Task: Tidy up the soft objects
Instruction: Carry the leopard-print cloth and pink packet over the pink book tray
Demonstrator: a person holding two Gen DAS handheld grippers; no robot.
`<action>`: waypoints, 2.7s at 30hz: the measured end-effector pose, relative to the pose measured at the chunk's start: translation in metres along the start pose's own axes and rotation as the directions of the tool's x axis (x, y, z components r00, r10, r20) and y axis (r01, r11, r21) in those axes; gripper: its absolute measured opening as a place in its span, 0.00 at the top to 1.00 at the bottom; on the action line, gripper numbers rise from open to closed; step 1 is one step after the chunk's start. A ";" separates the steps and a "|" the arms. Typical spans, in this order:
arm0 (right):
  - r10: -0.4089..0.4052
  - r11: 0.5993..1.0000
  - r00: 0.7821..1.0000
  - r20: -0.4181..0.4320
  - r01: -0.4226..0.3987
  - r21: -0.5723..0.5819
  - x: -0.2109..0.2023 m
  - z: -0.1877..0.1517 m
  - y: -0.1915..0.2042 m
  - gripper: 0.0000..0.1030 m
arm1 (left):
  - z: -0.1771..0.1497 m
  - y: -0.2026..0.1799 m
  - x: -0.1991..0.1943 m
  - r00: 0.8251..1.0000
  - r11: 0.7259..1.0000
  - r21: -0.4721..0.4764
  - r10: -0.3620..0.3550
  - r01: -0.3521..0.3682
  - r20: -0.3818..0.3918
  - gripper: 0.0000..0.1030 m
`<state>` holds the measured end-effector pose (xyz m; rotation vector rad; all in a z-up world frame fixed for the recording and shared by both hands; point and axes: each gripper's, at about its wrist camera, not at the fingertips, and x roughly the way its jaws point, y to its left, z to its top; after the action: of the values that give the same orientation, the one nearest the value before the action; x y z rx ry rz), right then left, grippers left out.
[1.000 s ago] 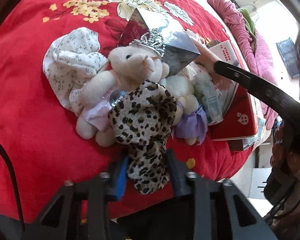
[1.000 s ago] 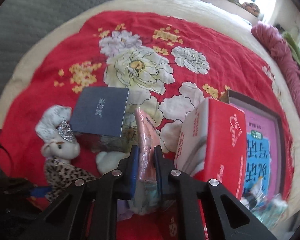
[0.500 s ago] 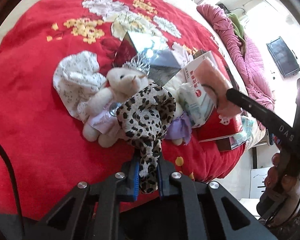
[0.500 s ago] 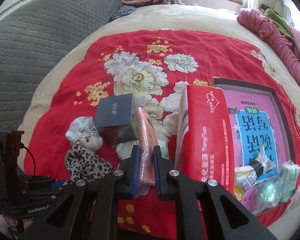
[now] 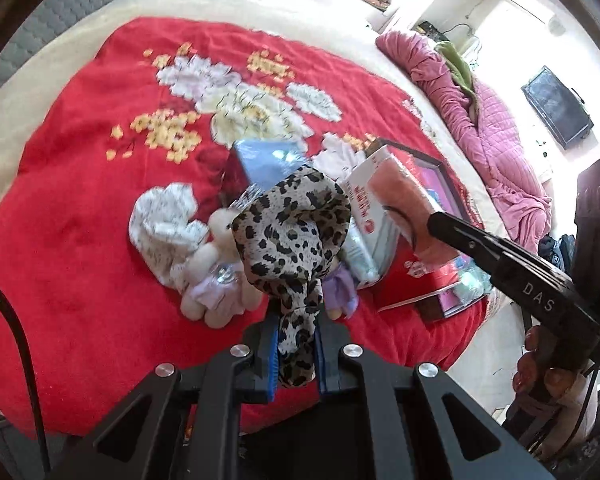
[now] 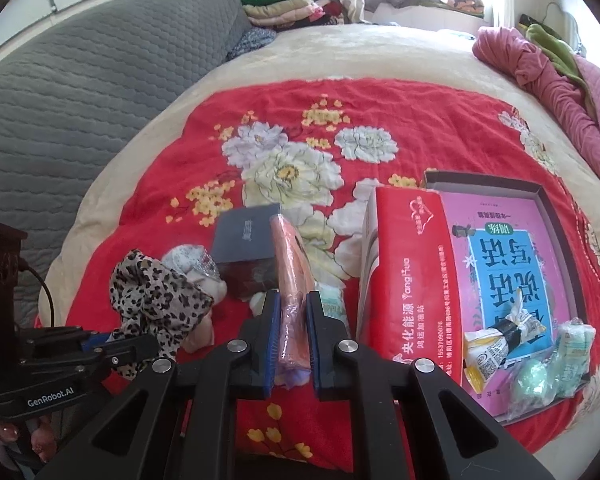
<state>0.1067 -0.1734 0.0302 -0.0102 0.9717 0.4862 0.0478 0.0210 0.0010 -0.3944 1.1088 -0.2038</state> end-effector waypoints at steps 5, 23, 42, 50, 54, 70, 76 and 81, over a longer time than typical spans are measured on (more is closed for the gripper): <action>-0.006 1.000 0.999 0.045 0.006 0.007 -0.019 0.003 -0.004 0.88 | 0.010 -0.024 -0.011 0.999 0.999 0.036 -0.023 0.022 0.026 0.86; -0.084 0.990 0.981 0.175 0.063 0.123 -0.095 0.004 -0.066 0.88 | 0.040 -0.135 -0.019 0.996 0.973 0.227 -0.065 0.048 0.068 0.86; -0.182 0.952 0.956 0.228 0.113 0.284 -0.145 -0.017 -0.145 0.88 | 0.050 -0.212 0.000 0.995 0.933 0.352 -0.089 0.067 0.046 0.86; -0.212 0.937 0.951 0.225 0.133 0.322 -0.150 -0.025 -0.166 0.88 | 0.053 -0.227 0.016 0.995 0.926 0.367 -0.097 0.083 0.019 0.86; -0.219 0.932 0.952 0.216 0.138 0.335 -0.150 -0.029 -0.174 0.88 | 0.053 -0.236 0.025 0.995 0.921 0.378 -0.102 0.093 0.004 0.86; -0.249 0.911 0.951 0.183 0.166 0.377 -0.138 -0.038 -0.201 0.88 | 0.043 -0.257 0.070 0.991 0.907 0.401 -0.103 0.130 -0.088 0.86; -0.251 0.908 0.953 0.169 0.171 0.383 -0.132 -0.041 -0.209 0.88 | 0.039 -0.260 0.089 0.988 0.906 0.401 -0.095 0.137 -0.124 0.86; -0.256 0.907 0.956 0.142 0.187 0.377 -0.124 -0.042 -0.213 0.88 | 0.037 -0.262 0.102 0.984 0.905 0.401 -0.088 0.144 -0.154 0.86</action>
<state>0.1011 -0.4219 0.0604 0.2498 0.8478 0.0893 0.1344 -0.2462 0.0375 -0.0682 1.1387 -0.5668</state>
